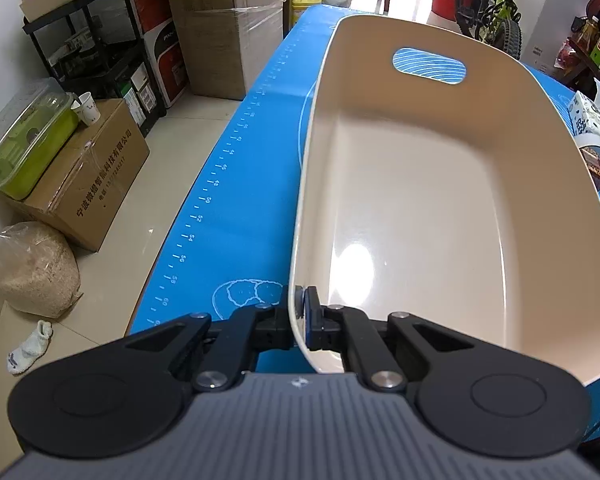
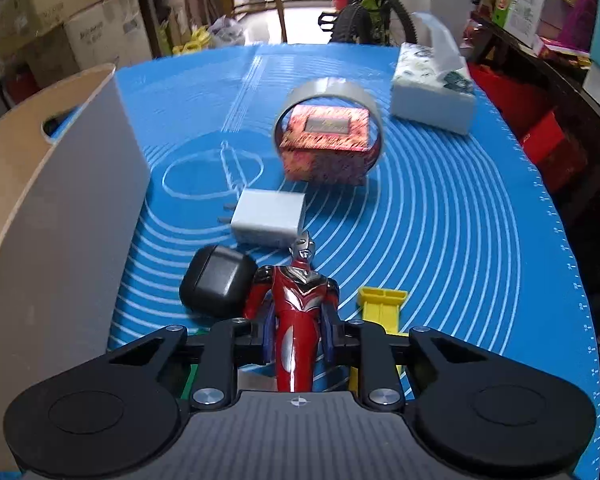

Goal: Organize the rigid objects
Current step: 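Reach the right gripper to the red action figure and grasp it, then lift the red figure with the right gripper and release it into the basket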

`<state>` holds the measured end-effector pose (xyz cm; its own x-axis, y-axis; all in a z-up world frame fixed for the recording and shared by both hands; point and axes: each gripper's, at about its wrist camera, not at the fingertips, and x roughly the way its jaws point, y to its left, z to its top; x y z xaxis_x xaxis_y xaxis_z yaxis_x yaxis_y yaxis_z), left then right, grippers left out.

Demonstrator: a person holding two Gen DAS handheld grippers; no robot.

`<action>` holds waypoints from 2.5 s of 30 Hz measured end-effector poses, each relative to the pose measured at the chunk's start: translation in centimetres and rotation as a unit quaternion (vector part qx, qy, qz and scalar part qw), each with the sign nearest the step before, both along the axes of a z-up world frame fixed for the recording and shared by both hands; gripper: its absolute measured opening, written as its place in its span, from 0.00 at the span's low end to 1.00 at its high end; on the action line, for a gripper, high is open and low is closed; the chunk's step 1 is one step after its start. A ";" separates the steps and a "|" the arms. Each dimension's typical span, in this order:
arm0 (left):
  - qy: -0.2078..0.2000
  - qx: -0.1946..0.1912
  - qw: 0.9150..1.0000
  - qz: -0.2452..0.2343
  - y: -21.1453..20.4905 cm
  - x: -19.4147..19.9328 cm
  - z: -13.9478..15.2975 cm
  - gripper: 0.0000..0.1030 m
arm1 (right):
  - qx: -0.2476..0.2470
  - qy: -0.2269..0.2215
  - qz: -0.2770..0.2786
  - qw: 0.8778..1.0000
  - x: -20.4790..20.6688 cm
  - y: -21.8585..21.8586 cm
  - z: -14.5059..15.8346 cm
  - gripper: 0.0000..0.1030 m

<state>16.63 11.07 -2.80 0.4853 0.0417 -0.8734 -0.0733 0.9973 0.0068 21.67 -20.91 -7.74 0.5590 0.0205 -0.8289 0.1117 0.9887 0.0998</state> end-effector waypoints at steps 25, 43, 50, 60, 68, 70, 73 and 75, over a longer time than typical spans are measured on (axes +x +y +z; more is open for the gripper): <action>-0.001 -0.005 1.000 0.003 0.1 -0.1 -0.1 0.06 | 0.012 -0.178 -0.013 0.984 -3.2 0.0 6.5 0.30; -0.001 -0.007 1.000 0.004 0.2 -0.1 -0.2 0.06 | 0.068 -0.280 0.094 0.953 -4.0 6.2 15.5 0.30; -0.001 -0.008 1.000 0.005 0.2 -0.1 -0.2 0.06 | 0.083 -0.231 0.158 0.956 -3.0 12.0 13.6 0.30; 0.000 -0.011 1.000 0.007 0.3 0.0 -0.2 0.05 | 0.051 -0.103 0.196 0.974 -0.8 17.7 8.2 0.30; 0.000 -0.011 1.000 0.007 0.3 0.0 -0.2 0.05 | 0.024 -0.036 0.190 0.981 0.5 19.2 5.7 0.30; 0.000 -0.011 1.000 0.007 0.3 0.0 -0.2 0.05 | 0.025 -0.035 0.190 0.981 0.5 19.0 5.7 0.31; 0.000 -0.010 1.000 0.008 0.3 0.0 -0.2 0.06 | 0.028 -0.042 0.185 0.981 0.2 18.5 6.3 0.53; 0.000 -0.010 1.000 0.008 0.3 0.0 -0.2 0.06 | 0.034 -0.052 0.182 0.981 -0.1 18.2 7.2 0.56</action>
